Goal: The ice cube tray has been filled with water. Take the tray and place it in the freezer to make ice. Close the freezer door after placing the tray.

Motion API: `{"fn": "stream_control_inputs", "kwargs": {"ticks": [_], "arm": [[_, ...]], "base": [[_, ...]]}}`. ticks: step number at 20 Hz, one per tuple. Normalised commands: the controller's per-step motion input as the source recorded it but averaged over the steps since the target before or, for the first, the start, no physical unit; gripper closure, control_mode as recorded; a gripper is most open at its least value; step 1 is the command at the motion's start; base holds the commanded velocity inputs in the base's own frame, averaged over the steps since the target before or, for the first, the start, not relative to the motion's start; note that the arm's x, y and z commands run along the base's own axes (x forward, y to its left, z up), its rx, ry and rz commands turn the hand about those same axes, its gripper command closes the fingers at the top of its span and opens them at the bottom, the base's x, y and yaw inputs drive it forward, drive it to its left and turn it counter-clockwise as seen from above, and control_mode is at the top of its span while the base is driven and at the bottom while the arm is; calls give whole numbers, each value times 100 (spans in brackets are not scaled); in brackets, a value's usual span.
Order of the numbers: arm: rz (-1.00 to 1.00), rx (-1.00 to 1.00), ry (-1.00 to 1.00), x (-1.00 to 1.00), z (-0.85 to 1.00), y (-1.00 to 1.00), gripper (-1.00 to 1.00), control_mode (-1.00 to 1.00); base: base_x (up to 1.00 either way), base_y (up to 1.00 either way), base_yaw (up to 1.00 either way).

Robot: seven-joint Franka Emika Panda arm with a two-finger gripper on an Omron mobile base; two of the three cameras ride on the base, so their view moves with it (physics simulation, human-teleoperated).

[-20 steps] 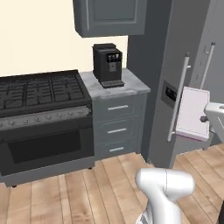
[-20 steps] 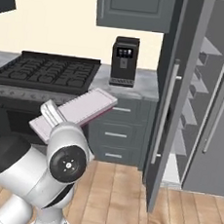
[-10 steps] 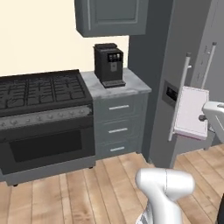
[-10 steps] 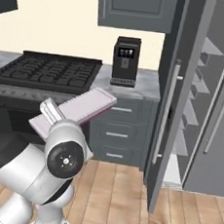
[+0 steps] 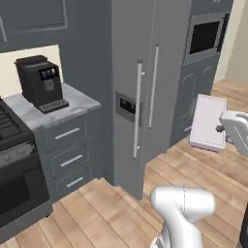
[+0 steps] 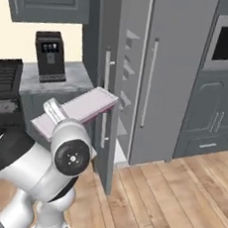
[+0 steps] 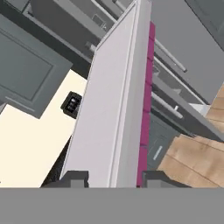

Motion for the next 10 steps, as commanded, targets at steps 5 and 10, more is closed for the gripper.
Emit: {"fn": "stream_control_inputs", "kwargs": {"ticks": [5,10], "arm": [[0,0,0,0,0,0,100,100],[0,0,0,0,0,0,100,100]], "base": [[14,-3,-68],[81,-9,-42]]}}
